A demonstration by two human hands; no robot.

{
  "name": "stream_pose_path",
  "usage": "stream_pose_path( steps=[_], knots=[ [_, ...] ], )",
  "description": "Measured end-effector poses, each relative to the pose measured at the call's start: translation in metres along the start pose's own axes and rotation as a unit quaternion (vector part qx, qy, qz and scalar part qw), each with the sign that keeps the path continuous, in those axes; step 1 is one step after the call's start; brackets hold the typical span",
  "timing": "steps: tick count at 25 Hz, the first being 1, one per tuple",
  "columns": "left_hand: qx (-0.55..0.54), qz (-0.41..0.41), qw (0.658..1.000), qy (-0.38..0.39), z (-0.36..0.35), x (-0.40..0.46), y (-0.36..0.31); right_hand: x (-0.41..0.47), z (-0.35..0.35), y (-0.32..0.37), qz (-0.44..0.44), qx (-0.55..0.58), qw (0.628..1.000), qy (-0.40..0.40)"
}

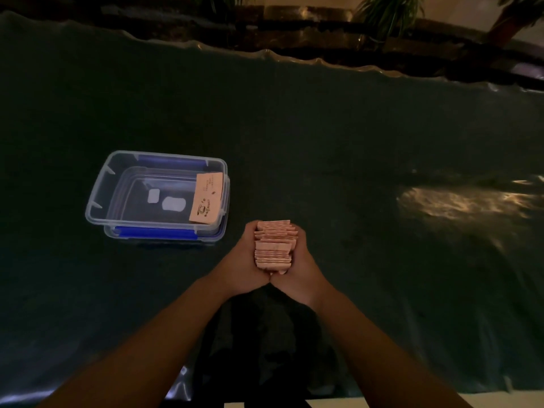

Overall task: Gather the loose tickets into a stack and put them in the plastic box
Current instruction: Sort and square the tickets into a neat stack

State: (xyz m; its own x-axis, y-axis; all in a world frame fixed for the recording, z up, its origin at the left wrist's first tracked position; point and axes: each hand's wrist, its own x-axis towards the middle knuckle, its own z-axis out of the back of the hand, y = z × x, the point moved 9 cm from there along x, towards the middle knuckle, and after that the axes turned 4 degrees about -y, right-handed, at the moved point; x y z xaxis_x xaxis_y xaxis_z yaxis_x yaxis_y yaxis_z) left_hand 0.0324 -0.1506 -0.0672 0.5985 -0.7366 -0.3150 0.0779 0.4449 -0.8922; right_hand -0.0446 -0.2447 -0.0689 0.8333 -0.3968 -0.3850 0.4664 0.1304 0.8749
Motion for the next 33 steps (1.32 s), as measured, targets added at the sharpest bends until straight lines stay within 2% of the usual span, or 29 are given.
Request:
stream_pose_path(
  steps=[6,10,15,20,25,28,33],
  knots=[
    [0.004,-0.003,0.999,0.048,0.001,0.004,0.004,0.004,-0.004,0.002,0.024,-0.043,0.997,0.064],
    [-0.007,0.012,0.999,0.040,-0.003,0.001,0.012,0.005,-0.011,-0.001,0.022,-0.044,0.998,0.046],
    [0.041,-0.021,0.999,-0.006,0.006,0.001,-0.009,0.006,-0.010,0.001,0.015,-0.049,0.998,0.021],
    [0.040,0.006,0.997,0.059,0.009,-0.002,0.012,0.001,-0.013,-0.001,0.020,-0.079,0.995,0.050],
    [0.092,-0.037,0.995,0.034,0.012,0.001,-0.009,0.009,-0.016,0.011,0.025,-0.083,0.995,0.048],
    [0.084,-0.039,0.995,0.035,0.014,0.002,-0.008,0.007,-0.010,0.019,0.047,-0.106,0.992,0.058],
    [0.063,-0.034,0.997,0.028,0.018,0.000,0.003,-0.005,-0.007,0.035,0.176,-0.228,0.956,0.057]
  ],
)
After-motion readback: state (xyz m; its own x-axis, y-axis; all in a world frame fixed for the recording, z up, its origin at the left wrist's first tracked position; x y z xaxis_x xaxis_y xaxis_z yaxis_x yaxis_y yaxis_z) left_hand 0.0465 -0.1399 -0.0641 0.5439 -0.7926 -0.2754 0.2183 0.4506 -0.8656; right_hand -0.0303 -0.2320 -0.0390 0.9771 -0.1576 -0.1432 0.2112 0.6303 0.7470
